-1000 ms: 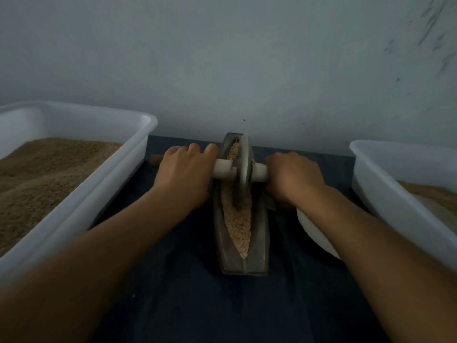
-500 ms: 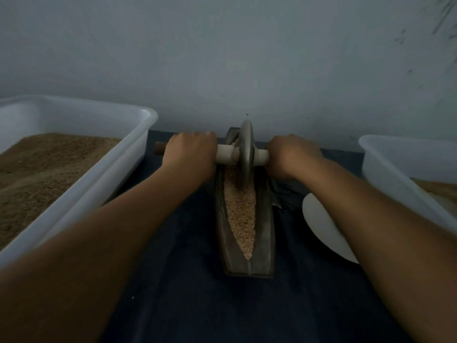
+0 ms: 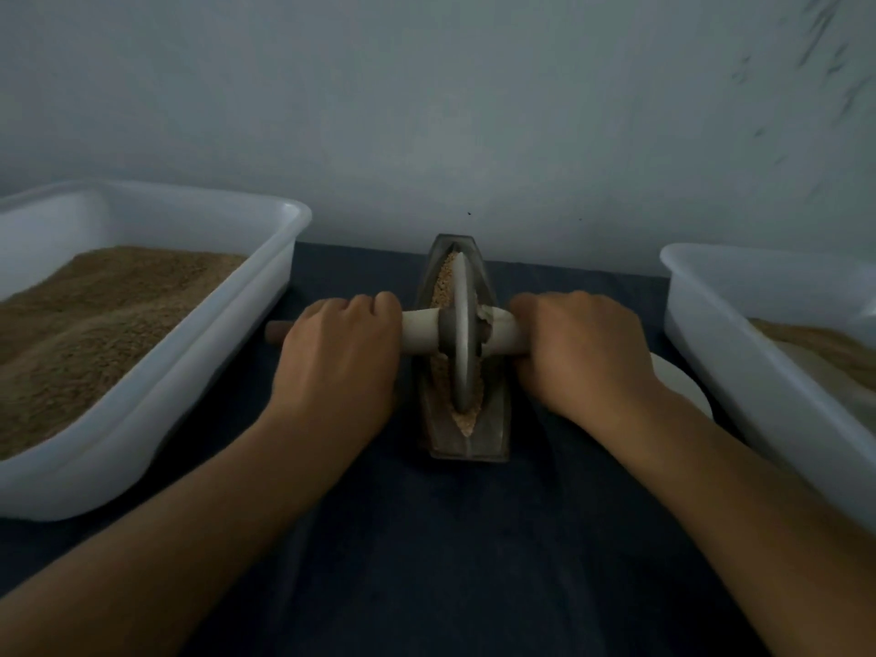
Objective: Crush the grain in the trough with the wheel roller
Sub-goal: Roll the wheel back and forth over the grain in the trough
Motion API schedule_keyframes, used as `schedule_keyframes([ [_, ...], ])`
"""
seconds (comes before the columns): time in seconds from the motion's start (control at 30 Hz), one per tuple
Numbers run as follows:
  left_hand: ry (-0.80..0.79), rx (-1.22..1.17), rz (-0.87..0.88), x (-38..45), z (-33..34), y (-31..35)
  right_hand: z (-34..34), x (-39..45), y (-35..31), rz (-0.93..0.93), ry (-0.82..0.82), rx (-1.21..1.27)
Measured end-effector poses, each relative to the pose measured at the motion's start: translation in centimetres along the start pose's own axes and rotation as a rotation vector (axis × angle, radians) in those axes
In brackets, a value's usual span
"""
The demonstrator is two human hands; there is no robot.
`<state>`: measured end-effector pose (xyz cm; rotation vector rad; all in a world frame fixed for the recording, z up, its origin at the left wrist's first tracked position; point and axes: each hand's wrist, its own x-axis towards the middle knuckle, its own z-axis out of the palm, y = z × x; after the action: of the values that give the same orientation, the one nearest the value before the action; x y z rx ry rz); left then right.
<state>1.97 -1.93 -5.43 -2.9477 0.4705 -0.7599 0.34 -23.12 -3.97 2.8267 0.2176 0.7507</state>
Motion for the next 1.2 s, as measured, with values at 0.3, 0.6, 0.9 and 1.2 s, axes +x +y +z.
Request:
schedule_keyframes([
  [0.3,0.014,0.015,0.093,0.6,-0.1,-0.1,1.1,-0.6,0.5,0.005,0.045,0.039],
  [0.6,-0.107,0.06,0.075,8.1,3.4,-0.5,5.5,7.3,2.4,0.092,-0.22,0.063],
  [0.9,-0.256,0.017,0.031,12.5,4.0,-0.9,6.7,12.6,3.8,0.091,-0.464,0.086],
  [1.2,-0.328,-0.023,0.05,8.8,2.3,-1.4,4.6,6.8,2.0,0.051,-0.159,-0.008],
])
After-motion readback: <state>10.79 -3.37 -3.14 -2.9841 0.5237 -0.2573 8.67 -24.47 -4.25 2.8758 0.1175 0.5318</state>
